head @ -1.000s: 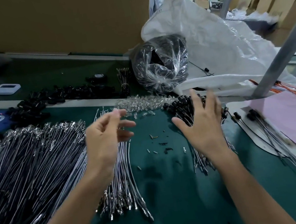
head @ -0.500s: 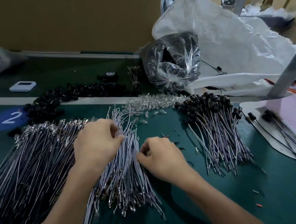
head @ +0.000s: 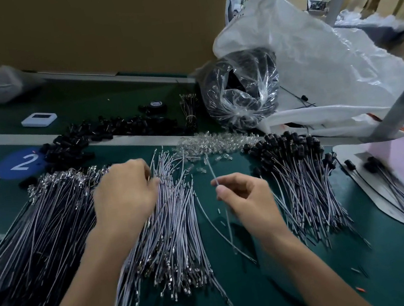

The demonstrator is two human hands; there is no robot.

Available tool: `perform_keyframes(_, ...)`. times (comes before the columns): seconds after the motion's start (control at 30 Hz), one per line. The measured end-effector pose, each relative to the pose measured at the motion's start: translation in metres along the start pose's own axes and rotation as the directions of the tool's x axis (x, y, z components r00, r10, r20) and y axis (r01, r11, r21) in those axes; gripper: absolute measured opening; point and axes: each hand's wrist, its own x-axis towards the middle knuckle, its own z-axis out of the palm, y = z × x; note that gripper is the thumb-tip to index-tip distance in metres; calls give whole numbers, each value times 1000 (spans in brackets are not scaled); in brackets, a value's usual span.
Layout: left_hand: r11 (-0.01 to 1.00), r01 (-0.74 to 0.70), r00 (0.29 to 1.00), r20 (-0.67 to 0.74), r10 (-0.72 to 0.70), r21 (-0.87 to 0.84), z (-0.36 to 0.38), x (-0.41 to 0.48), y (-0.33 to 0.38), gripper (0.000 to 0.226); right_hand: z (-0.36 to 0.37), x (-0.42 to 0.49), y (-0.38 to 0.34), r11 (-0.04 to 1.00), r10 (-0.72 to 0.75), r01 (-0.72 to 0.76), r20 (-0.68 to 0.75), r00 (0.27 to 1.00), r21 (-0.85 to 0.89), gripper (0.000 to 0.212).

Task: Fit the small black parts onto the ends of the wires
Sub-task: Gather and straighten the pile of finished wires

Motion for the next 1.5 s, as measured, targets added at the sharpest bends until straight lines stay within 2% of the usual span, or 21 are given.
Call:
perform_keyframes(0.07, 998, 21, 999, -44, -18, 64, -8, 6, -8, 18, -1, -1, -1, 988, -140, 130, -130, 982, -79, 11)
perform_keyframes(0.13, 978, 43, 998, -55, -33, 205, -14, 9, -15, 16, -3, 0, -4, 939, -328, 285, -255, 909, -192, 9)
perform_keyframes(0.2, 928, 76, 997, -51, -62, 364, -17, 8, -23, 13, -6, 0, -8, 922, -386, 353, -333, 860, -157, 9)
perform_keyframes(0.27, 902, 106, 994, -33, -102, 418, -19, 5, -27, 11, -10, 2, -10, 941, -317, 340, -383, 867, -10, 7)
perform_keyframes(0.4, 919, 93, 995, 1, -101, 384, -19, 6, -28, 14, -19, 4, -14, 935, -185, 293, -430, 884, 199, 6)
perform_keyframes(0.57, 948, 99, 995, 0, -104, 302, -19, 6, -25, 15, -22, 5, -12, 939, -169, 278, -433, 886, 202, 7)
perform_keyframes(0.73, 979, 116, 989, -112, -97, 170, -25, 1, -15, 7, -23, 6, -10, 955, -174, 252, -395, 902, 156, 8)
perform_keyframes(0.87, 975, 80, 986, -160, -47, 206, -33, -4, -5, 5, -22, 4, -12, 961, -150, 217, -334, 930, 173, 14)
perform_keyframes(0.93, 985, 62, 978, -209, -27, 163, -32, -5, -3, 6, -22, 3, -13, 960, -144, 208, -308, 940, 185, 15)
perform_keyframes(1.0, 999, -33, 940, -339, 33, 5, -31, -6, -5, 11, -22, 3, -13, 962, -147, 203, -281, 948, 184, 17)
perform_keyframes(1.03, 985, -151, 897, -430, 103, -78, -32, -8, -4, 13, -21, 2, -13, 961, -145, 201, -272, 951, 189, 17)
perform_keyframes(1.1, 897, -420, 792, -539, 287, -139, -35, -14, 2, 14, -22, 2, -14, 955, -123, 184, -255, 959, 233, 17)
perform_keyframes(1.13, 827, -541, 749, -534, 393, -151, -35, -17, 7, 15, -22, 2, -15, 949, -97, 162, -238, 966, 271, 17)
perform_keyframes(1.2, 686, -701, 688, -439, 578, -194, -33, -24, 17, 14, -25, 2, -18, 929, -30, 87, -161, 987, 359, 14)
perform_keyframes(1.3, 564, -779, 625, -262, 735, -273, -21, -39, 32, 12, -25, 1, -21, 903, 56, -62, 26, 998, 425, 12)
perform_keyframes(1.4, 507, -807, 567, -157, 809, -301, -3, -50, 40, 11, -22, -1, -23, 867, 109, -167, 148, 983, 469, 10)
perform_keyframes(1.5, 483, -823, 532, -108, 840, -298, 10, -52, 40, 9, -23, -1, -23, 830, 151, -233, 199, 968, 506, 15)
